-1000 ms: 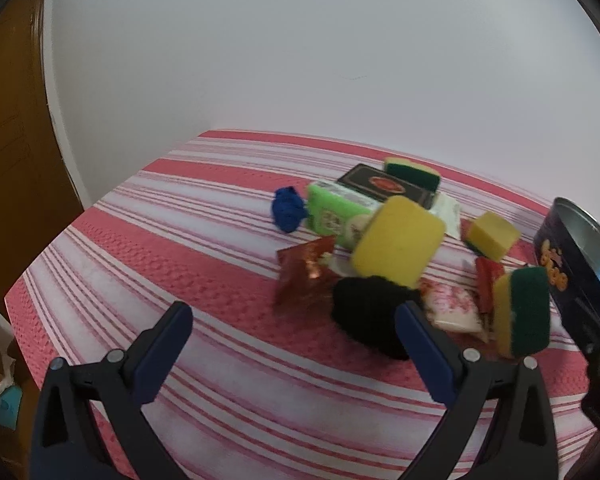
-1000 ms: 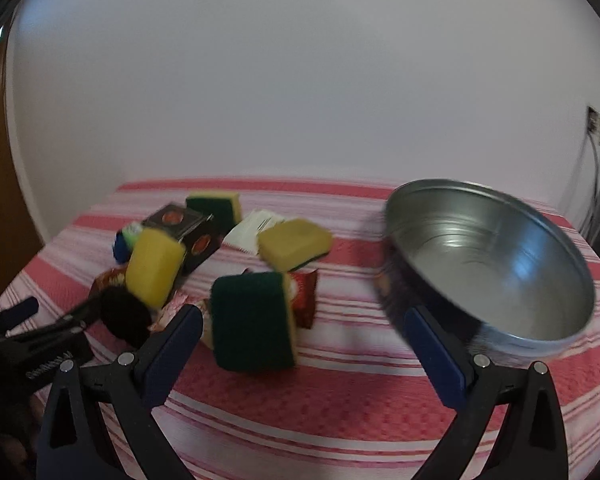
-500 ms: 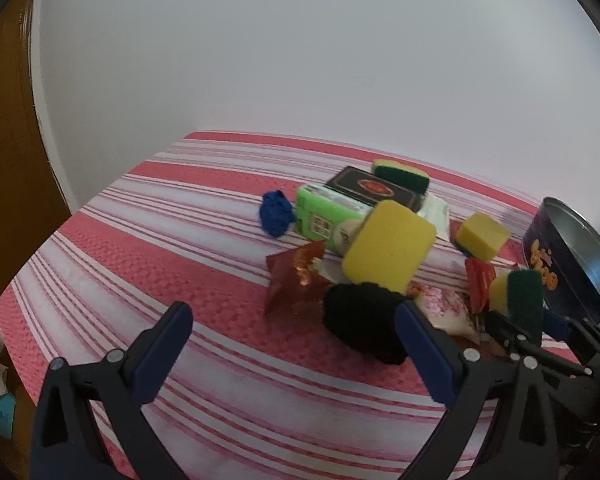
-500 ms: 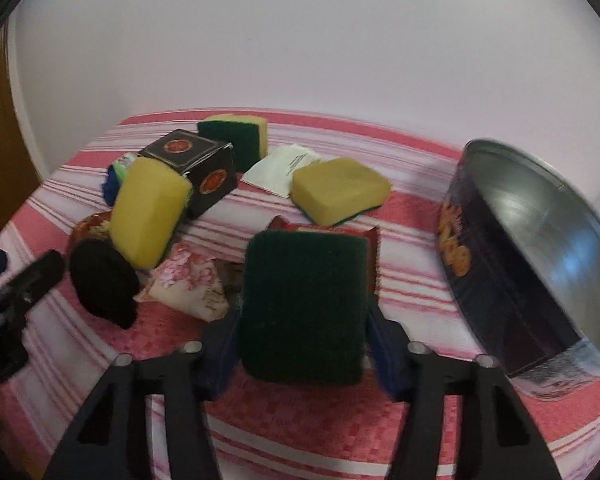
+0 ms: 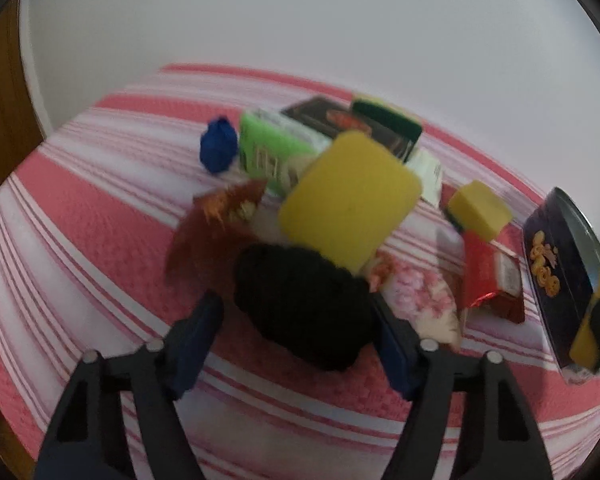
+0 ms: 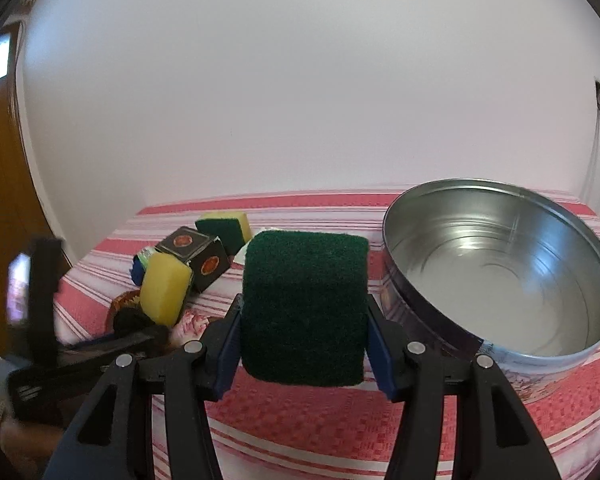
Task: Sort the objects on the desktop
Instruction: 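Grasp the black fuzzy ball with left tool while right tool grasps green sponge, then carry the ball and sponge over the silver tin with both tools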
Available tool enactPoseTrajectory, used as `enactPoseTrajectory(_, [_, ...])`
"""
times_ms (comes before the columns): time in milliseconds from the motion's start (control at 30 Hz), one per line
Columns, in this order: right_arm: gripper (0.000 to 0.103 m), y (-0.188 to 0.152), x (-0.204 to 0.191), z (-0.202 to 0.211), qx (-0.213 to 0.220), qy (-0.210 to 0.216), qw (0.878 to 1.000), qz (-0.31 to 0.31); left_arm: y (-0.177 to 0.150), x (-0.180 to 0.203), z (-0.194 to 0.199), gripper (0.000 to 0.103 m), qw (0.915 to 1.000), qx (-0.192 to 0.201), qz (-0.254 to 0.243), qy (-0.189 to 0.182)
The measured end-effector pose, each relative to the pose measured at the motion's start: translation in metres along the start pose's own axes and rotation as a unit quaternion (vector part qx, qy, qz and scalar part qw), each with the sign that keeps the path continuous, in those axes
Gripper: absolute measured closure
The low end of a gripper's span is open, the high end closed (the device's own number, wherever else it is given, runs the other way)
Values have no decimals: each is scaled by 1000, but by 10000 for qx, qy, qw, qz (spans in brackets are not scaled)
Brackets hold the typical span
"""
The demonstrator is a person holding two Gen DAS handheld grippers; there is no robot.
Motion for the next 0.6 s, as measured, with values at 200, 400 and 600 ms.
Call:
enactPoseTrajectory(200, [46, -4, 3, -1, 32, 52, 10000, -30, -3, 0, 0, 42, 9999, -41, -30, 124])
enactPoseTrajectory(400, [46, 0, 3, 1, 180, 81, 9998, -65, -6, -11, 9, 50, 9989, 166, 382, -228])
enactPoseTrajectory(600, [46, 3, 2, 13, 456, -13, 9989, 111, -12, -17, 23, 50, 9963, 371, 703, -333])
Point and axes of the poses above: each gripper's, at about its wrist camera, not at the fingertips, and z roughly against the way its jaws point, x to its right, y to its top, the point moved 10 cm from there along -z, roughly the way its jaws point, and after that the axes turned 12 degrees about -z, right-handed, at the moved point
